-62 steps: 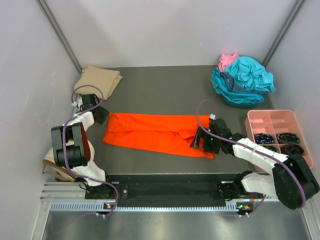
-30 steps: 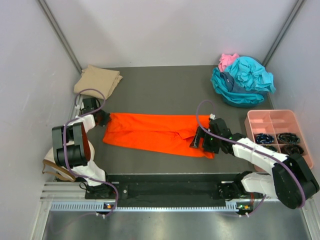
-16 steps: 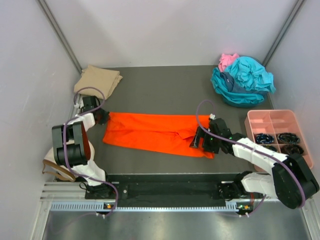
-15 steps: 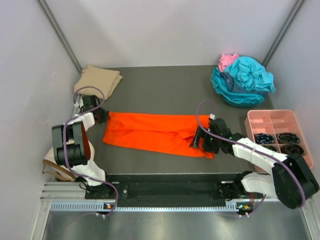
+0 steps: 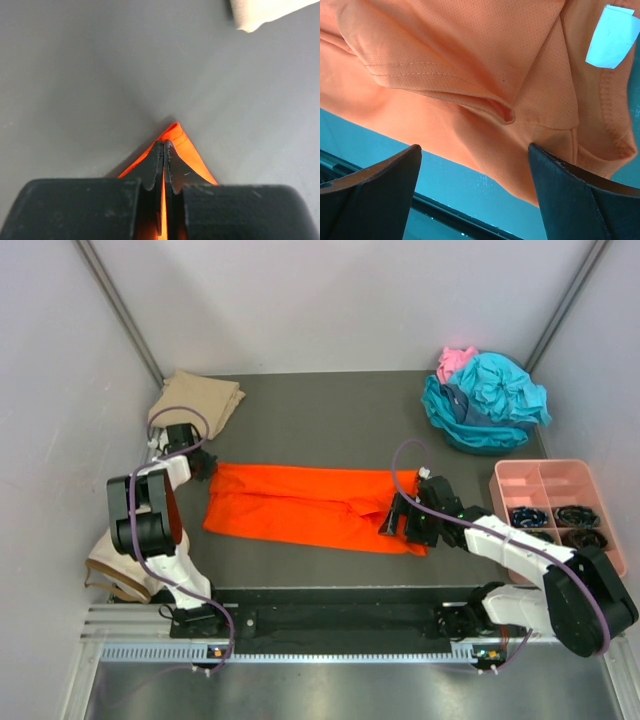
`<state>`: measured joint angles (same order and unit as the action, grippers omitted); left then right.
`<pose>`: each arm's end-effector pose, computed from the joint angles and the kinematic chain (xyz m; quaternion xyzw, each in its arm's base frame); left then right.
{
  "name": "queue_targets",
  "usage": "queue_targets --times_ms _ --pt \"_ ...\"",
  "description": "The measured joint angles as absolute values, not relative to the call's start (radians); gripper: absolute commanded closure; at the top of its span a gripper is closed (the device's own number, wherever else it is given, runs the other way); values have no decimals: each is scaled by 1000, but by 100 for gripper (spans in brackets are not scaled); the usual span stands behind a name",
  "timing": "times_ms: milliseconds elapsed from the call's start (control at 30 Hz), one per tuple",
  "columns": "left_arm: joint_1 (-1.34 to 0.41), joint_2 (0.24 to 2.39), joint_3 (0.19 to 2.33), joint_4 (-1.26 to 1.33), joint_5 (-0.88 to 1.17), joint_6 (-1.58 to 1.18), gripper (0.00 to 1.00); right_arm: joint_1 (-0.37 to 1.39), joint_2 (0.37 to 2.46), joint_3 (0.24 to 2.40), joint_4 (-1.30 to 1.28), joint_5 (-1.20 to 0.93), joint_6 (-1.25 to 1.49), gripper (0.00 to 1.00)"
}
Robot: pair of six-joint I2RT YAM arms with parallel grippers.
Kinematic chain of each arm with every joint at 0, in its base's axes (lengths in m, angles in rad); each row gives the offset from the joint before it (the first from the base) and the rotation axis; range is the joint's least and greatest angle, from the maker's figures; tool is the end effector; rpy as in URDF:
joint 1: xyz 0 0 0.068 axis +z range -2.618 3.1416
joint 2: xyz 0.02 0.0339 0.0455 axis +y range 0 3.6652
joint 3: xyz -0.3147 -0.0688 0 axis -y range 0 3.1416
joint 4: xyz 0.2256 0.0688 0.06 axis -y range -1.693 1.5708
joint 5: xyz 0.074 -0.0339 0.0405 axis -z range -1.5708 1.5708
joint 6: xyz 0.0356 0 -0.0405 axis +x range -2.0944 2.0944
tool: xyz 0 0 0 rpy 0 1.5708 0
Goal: Fold and stack the t-shirts
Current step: Fold the other side of the tshirt into a rectangle
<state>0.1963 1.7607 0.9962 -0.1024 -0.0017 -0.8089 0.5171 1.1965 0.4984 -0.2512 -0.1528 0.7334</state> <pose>0.3479 0.0692 0.2261 -0.4524 0.8225 -0.1032 0.3289 0.1537 0.0936 0.2186 0.0793 0.9463 0.2374 0.2047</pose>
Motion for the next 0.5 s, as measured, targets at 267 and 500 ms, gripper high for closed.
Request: queue_targets --times_ms 267,500 --pt "196 1795 1019 -96 0 -809 100 517 1199 499 -250 -155 732 11" --pt "196 1821 1050 -81 9 -813 1 517 1199 500 -250 -156 729 11"
